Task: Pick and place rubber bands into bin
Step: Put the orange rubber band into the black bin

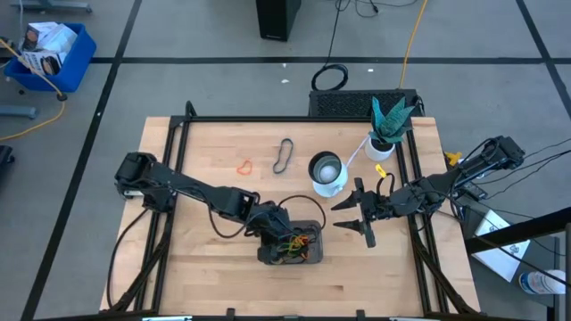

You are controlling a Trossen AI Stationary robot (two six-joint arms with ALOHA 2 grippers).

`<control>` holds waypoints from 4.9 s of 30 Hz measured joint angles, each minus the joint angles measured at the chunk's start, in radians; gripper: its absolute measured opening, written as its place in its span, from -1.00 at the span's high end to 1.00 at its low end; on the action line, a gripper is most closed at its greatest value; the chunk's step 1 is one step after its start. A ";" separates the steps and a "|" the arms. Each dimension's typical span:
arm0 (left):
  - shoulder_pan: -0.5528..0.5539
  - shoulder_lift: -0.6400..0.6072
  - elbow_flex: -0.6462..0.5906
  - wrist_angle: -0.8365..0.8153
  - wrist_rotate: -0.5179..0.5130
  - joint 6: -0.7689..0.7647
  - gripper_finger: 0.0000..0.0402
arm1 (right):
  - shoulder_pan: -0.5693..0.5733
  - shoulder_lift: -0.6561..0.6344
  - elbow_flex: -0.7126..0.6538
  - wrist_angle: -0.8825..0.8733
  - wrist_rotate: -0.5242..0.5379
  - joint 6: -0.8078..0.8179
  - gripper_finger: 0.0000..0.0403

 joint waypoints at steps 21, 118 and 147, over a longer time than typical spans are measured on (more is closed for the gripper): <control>0.161 -0.358 0.000 -0.443 -0.194 0.098 0.11 | -0.006 0.000 0.000 0.009 0.006 0.027 0.03; 0.608 -0.599 -0.370 -0.094 -0.105 0.111 0.98 | -0.191 0.000 0.000 0.012 -0.003 0.199 0.02; 0.022 -0.478 0.126 -0.214 -0.086 0.271 0.99 | -0.192 0.000 0.000 0.007 -0.003 0.131 0.03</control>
